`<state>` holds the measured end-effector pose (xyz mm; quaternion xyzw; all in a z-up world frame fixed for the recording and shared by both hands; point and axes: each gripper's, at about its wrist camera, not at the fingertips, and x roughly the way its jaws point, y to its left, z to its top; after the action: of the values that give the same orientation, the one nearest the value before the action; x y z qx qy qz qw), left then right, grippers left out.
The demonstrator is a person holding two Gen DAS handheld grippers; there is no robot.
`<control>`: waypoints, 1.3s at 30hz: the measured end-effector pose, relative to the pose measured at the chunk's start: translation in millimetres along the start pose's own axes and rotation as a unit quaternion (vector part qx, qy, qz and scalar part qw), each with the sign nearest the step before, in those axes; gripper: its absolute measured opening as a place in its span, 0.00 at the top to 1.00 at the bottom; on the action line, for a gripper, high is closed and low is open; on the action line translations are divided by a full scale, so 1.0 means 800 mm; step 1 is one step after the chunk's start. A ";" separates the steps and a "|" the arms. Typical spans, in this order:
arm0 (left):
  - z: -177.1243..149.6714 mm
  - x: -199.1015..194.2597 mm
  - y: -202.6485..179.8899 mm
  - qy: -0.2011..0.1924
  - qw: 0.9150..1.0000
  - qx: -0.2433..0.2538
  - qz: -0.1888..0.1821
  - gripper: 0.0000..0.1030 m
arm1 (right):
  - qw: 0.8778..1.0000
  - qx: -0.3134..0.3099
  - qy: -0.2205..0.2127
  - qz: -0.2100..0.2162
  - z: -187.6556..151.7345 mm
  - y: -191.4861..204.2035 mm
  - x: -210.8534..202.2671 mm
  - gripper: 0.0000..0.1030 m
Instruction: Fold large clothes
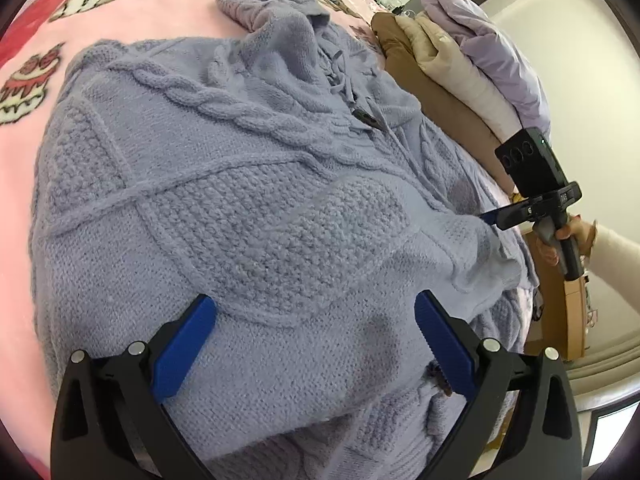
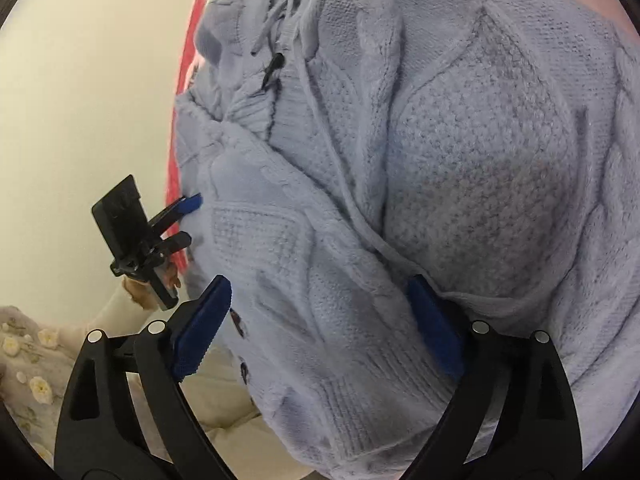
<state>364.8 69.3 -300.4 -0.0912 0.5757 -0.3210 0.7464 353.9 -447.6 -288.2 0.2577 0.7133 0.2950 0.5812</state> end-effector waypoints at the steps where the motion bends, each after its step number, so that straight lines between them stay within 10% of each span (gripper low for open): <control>1: 0.001 0.001 0.000 0.000 1.000 0.000 0.002 0.05 | 1.000 -0.005 0.015 -0.010 0.000 0.003 0.005 0.27; 4: 0.002 0.004 0.000 0.004 1.000 0.000 0.005 0.05 | 0.999 0.005 0.009 -0.045 -0.003 0.006 0.007 0.82; 5: 0.003 0.004 0.001 0.005 1.000 -0.003 0.004 0.05 | 0.999 0.008 -0.001 -0.051 -0.005 0.007 0.003 0.86; 12: 0.006 0.001 -0.002 -0.010 0.999 -0.033 0.018 0.05 | 0.982 -0.048 -0.039 -0.180 -0.001 0.054 -0.019 0.88; 16: -0.003 -0.005 -0.017 -0.058 0.997 -0.040 0.029 0.05 | 0.941 -0.145 -0.073 -0.296 0.000 0.136 -0.039 0.88; 21: 0.000 -0.007 -0.031 -0.108 0.992 -0.053 0.042 0.05 | 0.915 -0.203 -0.103 -0.333 0.034 0.184 -0.067 0.88; 27: 0.032 0.022 -0.024 -0.073 0.991 -0.112 0.029 0.05 | 0.938 -0.100 -0.026 -0.330 0.083 0.120 -0.042 0.88; 32: 0.036 0.030 -0.017 -0.027 0.994 -0.104 -0.002 0.05 | 0.946 -0.056 0.021 -0.319 0.062 0.037 0.004 0.75; 37: 0.053 0.010 -0.010 0.041 0.998 -0.024 -0.045 0.05 | 0.955 -0.075 -0.063 -0.281 0.031 0.050 -0.022 0.41; 39: 0.071 -0.005 -0.009 0.064 0.997 0.041 -0.031 0.05 | 0.932 -0.135 -0.105 -0.319 0.003 0.078 -0.027 0.22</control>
<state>413.9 53.0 -275.3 -0.0577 0.6059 -0.3727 0.7005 361.5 -419.2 -229.1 -0.0346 0.6467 0.1588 0.7452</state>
